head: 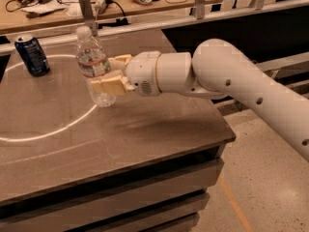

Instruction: Place water bottle upright

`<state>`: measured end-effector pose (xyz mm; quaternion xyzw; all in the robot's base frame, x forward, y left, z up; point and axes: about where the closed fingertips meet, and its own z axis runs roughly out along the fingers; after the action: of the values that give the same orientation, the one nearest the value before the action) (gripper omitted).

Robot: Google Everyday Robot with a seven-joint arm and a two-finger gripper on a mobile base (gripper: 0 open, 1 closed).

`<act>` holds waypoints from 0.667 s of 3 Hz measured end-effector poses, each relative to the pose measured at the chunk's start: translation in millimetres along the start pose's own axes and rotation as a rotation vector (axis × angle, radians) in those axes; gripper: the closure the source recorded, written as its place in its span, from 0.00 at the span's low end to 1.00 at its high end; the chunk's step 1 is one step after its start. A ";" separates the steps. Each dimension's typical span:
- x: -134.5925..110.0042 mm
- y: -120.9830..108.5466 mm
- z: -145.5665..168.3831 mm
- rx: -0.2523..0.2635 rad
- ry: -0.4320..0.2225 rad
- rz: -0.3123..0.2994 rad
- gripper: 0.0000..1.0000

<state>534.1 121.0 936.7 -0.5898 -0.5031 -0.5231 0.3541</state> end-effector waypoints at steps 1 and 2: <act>-12.6 1.1 -1.1 -0.007 0.000 0.005 1.00; -25.7 3.9 -0.6 -0.011 0.002 0.015 1.00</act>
Offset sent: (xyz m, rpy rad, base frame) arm 0.0113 -0.0156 -0.0401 -0.0049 -0.0391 -0.0164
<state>539.0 113.7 912.2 -0.5952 -0.4954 -0.5237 0.3551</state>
